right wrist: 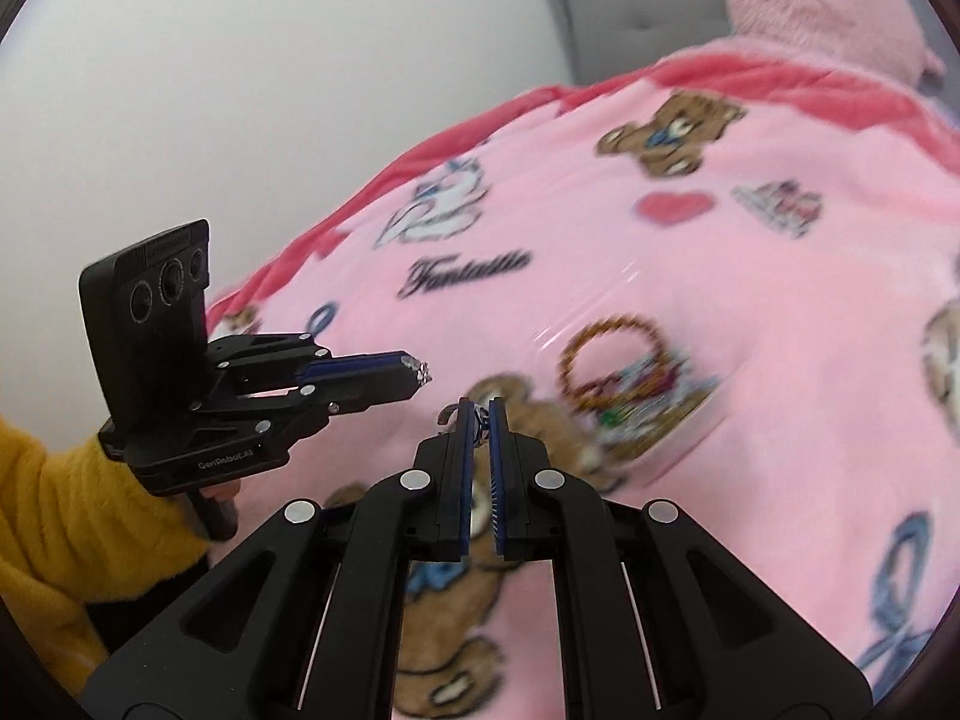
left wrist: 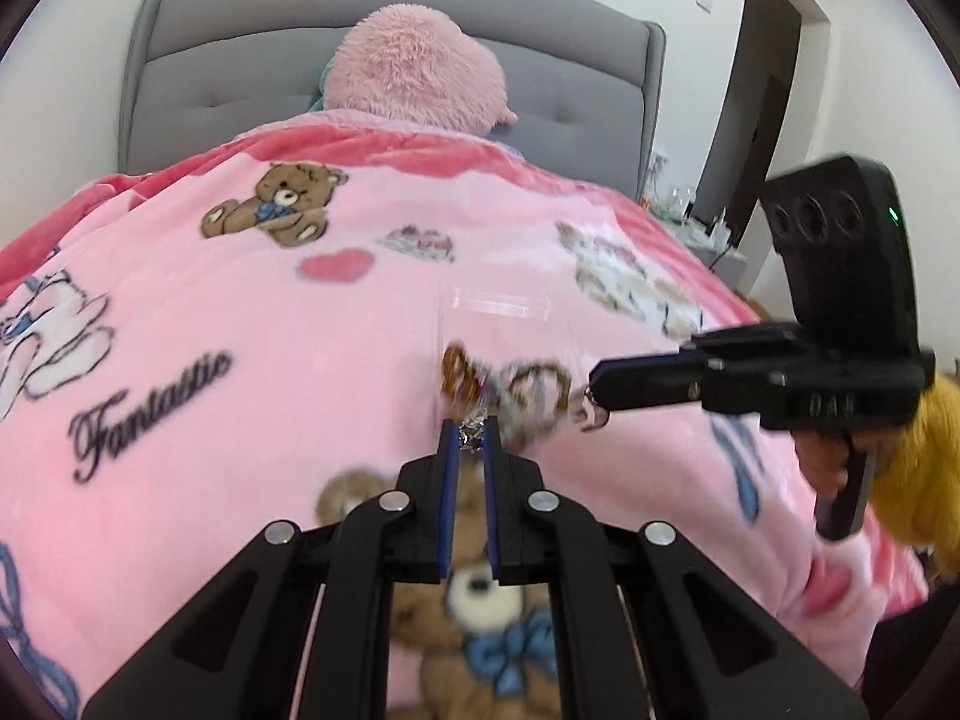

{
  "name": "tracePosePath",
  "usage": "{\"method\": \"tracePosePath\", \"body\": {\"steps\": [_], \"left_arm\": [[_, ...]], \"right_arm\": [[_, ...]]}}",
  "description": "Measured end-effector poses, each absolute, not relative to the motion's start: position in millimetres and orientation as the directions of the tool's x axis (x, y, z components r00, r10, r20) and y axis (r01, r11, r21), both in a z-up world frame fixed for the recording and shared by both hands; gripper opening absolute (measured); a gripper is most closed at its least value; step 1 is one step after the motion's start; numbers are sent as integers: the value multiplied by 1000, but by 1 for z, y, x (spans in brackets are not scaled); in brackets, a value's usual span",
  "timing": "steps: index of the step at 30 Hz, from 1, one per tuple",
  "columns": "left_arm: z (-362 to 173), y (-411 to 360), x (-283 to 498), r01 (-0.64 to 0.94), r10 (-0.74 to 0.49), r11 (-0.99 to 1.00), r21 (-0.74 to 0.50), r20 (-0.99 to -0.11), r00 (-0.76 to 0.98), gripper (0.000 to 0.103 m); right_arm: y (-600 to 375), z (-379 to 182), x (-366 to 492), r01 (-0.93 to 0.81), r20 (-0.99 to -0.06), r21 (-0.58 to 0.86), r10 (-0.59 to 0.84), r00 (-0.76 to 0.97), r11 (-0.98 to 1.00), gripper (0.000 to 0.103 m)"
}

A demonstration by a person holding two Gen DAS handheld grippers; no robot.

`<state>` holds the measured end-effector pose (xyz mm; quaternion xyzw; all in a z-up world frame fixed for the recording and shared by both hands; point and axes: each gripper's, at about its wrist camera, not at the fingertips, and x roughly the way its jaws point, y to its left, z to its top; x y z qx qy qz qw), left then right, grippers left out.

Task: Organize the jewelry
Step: 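Carry the silver ring over the clear box and open the right tool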

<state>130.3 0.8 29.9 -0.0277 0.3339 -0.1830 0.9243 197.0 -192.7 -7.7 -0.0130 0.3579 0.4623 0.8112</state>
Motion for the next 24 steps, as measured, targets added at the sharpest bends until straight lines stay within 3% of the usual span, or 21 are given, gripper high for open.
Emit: {"method": "tracePosePath", "body": {"steps": [8, 24], "left_arm": [[45, -11, 174, 325, -375, 926, -192, -573, 729, 8], [20, -11, 207, 283, -446, 893, -351, -598, 666, 8]], "right_arm": [[-194, 6, 214, -716, -622, 189, 646, 442, 672, 5], [-191, -5, 235, -644, -652, 168, 574, 495, 747, 5]]}}
